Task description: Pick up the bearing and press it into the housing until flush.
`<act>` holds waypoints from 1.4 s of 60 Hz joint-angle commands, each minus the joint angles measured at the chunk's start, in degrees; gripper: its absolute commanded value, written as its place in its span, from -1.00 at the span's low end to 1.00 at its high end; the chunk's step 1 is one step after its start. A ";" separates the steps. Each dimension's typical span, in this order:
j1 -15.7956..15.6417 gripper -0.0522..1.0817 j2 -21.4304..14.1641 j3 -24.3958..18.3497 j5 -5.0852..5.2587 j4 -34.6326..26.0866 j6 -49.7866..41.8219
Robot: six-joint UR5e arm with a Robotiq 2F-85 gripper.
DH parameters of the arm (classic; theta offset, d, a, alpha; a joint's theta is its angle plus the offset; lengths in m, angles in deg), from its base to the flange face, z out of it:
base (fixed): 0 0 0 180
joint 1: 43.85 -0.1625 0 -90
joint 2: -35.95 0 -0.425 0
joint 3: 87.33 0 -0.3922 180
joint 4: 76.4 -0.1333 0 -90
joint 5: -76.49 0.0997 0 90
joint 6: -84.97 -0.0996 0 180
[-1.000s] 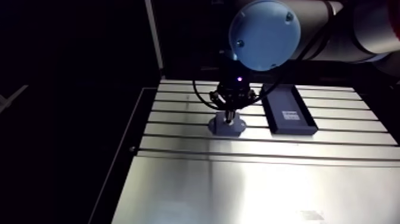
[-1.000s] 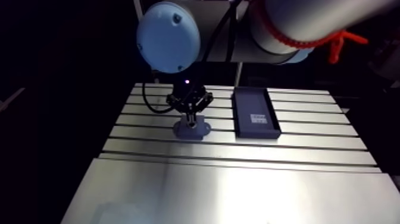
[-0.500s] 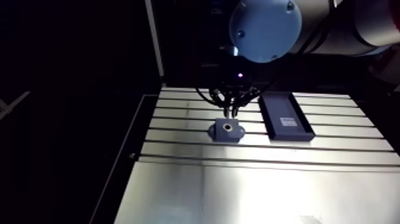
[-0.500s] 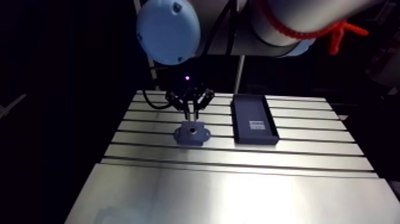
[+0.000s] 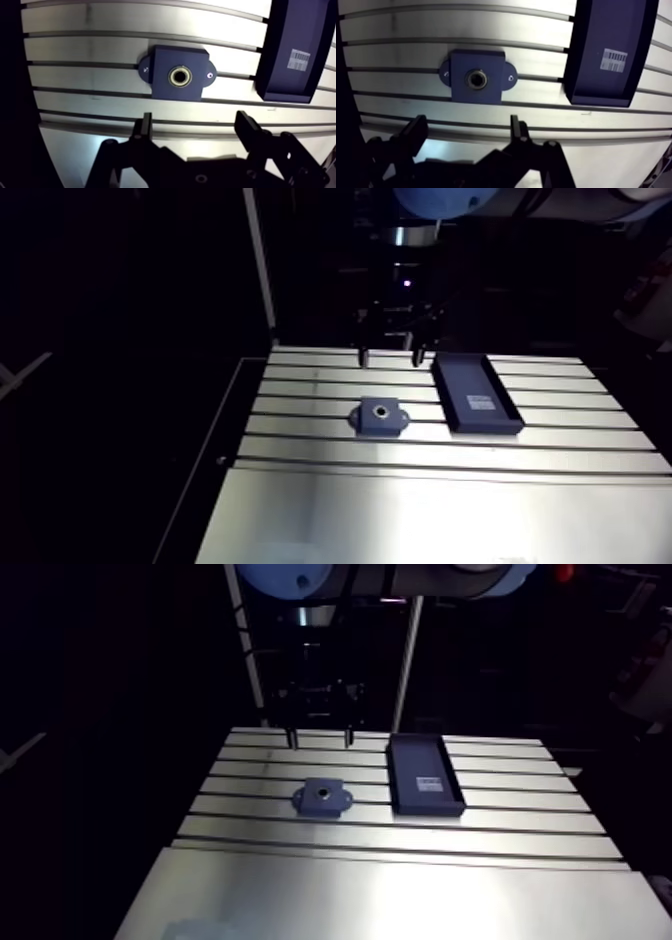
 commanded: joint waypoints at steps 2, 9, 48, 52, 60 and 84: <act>-0.04 -0.88 -1.99 -3.41 -0.33 -6.33 -0.18; -0.05 -0.88 -3.23 -4.10 -0.28 -7.60 -0.09; 0.74 -0.88 -8.06 -6.76 0.43 -15.98 0.09; 0.81 -0.88 -8.75 -6.96 0.43 -16.19 0.09; 1.42 -0.88 -9.74 -7.63 0.51 -17.31 0.09; 2.48 -0.88 -10.04 -13.21 0.43 -20.73 0.18</act>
